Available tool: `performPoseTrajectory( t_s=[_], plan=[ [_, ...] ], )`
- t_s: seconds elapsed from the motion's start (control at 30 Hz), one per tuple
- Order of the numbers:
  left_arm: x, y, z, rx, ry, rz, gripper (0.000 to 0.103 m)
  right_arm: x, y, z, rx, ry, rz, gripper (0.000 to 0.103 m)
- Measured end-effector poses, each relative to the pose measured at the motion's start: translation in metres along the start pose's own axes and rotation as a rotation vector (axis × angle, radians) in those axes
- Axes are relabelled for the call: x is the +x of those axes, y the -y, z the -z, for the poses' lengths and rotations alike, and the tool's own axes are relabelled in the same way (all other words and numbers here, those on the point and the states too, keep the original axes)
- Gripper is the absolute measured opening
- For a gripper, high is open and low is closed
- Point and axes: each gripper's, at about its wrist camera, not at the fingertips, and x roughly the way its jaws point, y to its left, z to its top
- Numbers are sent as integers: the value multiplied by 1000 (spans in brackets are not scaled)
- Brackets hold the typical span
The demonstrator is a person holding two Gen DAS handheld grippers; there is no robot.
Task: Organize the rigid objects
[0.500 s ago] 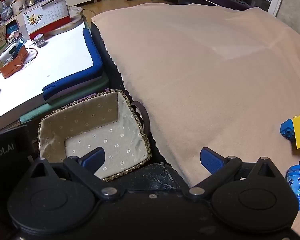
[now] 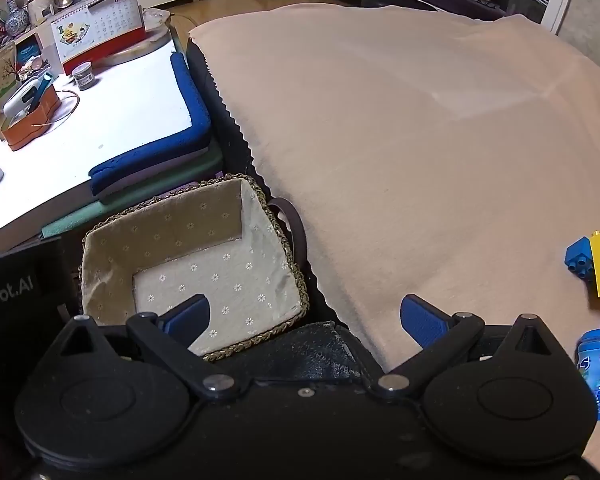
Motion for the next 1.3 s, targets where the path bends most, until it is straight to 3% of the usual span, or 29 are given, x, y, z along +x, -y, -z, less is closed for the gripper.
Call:
performPoseTrajectory(
  t_s=[1.17,1.3],
  plan=[
    [-1,-5,-1,-7,0,12,99,6,-8,7,-5,-27,6,102],
    [-2,-5,-1,-11,3,16,99,6,-13,7,-37,-44,41,102]
  ],
)
